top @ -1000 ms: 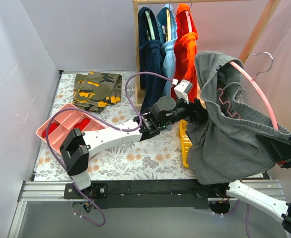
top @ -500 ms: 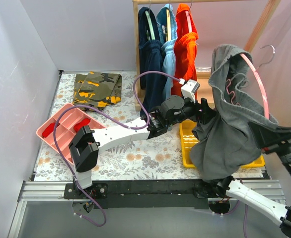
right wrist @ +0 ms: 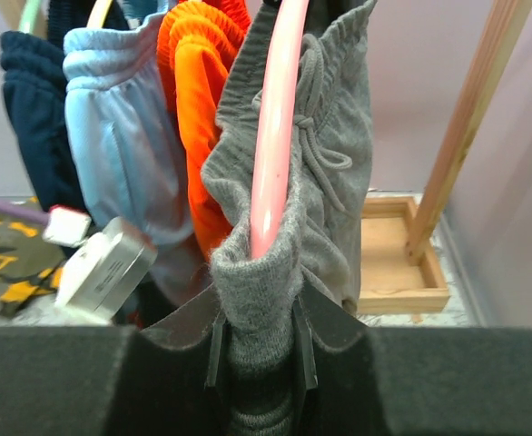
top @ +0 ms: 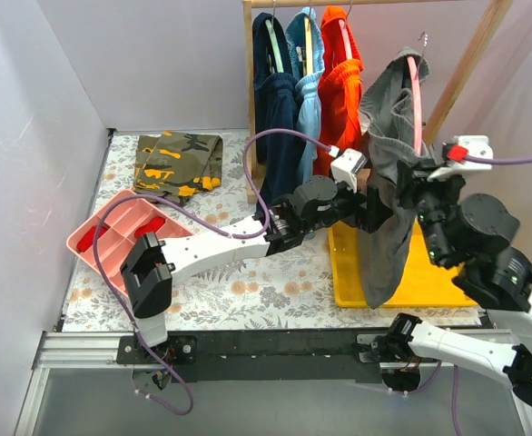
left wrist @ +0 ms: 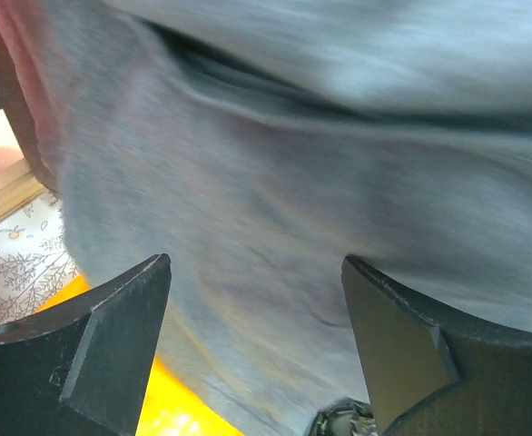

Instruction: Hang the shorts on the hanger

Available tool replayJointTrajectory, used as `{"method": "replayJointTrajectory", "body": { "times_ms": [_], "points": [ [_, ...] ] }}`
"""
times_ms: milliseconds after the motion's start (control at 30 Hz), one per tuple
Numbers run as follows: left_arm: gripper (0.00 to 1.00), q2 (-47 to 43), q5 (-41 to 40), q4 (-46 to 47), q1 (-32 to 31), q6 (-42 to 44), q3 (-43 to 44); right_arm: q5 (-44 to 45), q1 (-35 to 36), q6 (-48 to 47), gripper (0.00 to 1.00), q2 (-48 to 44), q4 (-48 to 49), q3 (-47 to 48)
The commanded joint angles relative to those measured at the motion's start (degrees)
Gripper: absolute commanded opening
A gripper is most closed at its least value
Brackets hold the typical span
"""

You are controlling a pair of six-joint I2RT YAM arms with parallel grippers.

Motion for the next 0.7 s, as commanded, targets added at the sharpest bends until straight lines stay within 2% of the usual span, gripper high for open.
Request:
{"method": "replayJointTrajectory", "body": {
  "times_ms": [0,167,267,367,400,567,600,667],
  "points": [
    [0.76,-8.2,0.5,-1.3,-0.2,1.2,0.0,6.3,0.4,-6.8,0.01,2.7,14.6,4.0],
    [0.76,-12.2,2.0,-3.0,-0.2,1.4,-1.6,7.6,-0.1,-9.6,0.01,5.0,19.2,2.0],
    [0.76,-14.9,2.1,-3.8,-0.2,1.4,-3.0,5.0,-3.6,-8.7,0.01,6.4,19.3,1.8],
    [0.76,-18.2,1.4,-4.5,-0.3,1.5,-4.8,-1.0,-10.7,-3.6,0.01,8.9,14.8,3.4],
    [0.76,-19.1,1.3,-4.7,-0.2,1.4,-5.2,-5.5,-15.8,-2.2,0.01,9.6,13.9,3.7],
    [0.77,-24.8,-0.3,-8.6,-0.2,3.0,-6.4,-21.9,-30.9,5.1,0.01,12.0,12.9,4.0],
    [0.77,-25.6,-0.9,-9.3,-0.2,3.4,-6.7,-29.3,-36.1,6.1,0.01,12.8,12.4,4.7],
    [0.77,-28.2,-2.9,-10.3,-0.2,4.0,-8.0,-36.2,-41.2,8.8,0.01,14.7,12.4,6.2]
  ]
}}
